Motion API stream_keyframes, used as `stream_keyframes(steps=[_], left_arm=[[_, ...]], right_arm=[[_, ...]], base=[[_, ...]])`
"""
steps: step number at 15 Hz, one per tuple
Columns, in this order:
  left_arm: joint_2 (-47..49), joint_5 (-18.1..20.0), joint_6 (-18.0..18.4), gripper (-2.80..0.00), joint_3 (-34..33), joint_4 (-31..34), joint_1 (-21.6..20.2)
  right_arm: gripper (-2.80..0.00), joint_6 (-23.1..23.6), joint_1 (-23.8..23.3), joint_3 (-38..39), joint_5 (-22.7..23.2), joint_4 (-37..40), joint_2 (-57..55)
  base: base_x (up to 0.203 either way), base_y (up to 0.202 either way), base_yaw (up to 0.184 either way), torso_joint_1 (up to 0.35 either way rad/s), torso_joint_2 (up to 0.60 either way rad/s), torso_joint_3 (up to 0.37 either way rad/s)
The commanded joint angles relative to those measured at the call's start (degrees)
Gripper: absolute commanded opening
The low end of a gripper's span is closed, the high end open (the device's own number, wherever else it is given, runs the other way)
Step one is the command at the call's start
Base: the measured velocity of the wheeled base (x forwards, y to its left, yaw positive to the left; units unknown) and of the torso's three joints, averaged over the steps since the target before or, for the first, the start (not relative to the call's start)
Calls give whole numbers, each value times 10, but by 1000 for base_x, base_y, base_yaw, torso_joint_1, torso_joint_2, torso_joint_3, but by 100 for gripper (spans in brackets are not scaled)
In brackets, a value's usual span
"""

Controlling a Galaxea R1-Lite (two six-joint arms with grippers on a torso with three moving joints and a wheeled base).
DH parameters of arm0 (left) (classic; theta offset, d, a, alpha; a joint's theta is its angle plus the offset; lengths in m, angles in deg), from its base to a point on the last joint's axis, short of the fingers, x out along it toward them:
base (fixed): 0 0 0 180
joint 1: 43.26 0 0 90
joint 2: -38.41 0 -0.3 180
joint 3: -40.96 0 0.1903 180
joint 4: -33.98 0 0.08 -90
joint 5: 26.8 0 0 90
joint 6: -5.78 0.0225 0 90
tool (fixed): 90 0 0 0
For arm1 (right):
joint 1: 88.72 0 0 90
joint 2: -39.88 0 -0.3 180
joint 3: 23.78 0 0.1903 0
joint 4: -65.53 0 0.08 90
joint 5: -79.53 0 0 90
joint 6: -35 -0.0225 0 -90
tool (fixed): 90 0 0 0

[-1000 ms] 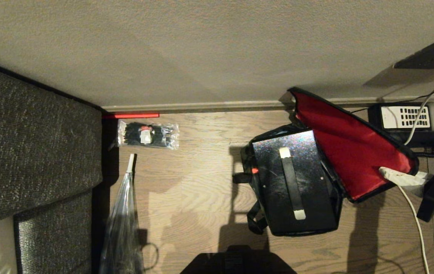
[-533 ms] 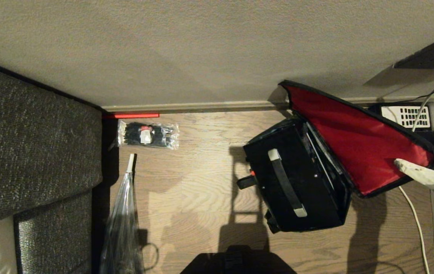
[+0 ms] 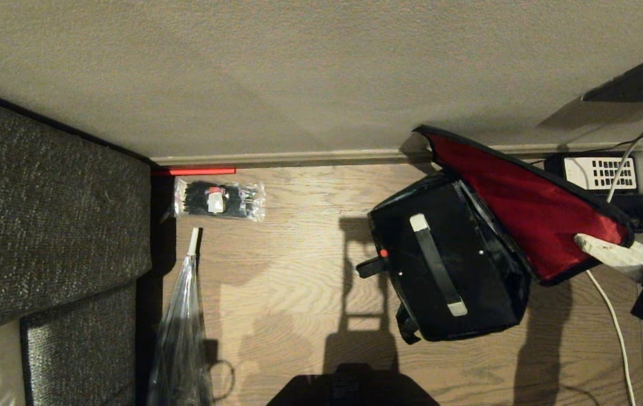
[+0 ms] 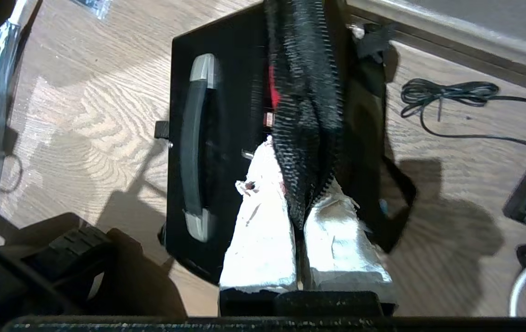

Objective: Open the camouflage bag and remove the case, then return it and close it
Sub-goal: Close the top of the storage box

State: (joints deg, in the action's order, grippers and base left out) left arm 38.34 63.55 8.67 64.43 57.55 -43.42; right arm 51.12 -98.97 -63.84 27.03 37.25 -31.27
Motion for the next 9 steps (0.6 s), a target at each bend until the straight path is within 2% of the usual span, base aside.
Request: stream_keyframes(steps=[1, 7, 8, 9], left_arm=[[1, 0, 0, -280, 0, 0, 0], [1, 0, 0, -280, 0, 0, 0], [1, 0, 0, -280, 0, 0, 0], [1, 0, 0, -280, 0, 1, 0]], right_arm=[[-280, 1, 0, -27, 1, -15, -81], [-280, 7, -15, -127, 4, -78, -259], [-280, 18, -17, -133, 5, -103, -279], [-280, 48, -18, -127, 11, -109, -283]], base=[[0, 0, 0, 0, 0, 0], [0, 0, 0, 0, 0, 0], [0, 0, 0, 0, 0, 0], [0, 0, 0, 0, 0, 0]])
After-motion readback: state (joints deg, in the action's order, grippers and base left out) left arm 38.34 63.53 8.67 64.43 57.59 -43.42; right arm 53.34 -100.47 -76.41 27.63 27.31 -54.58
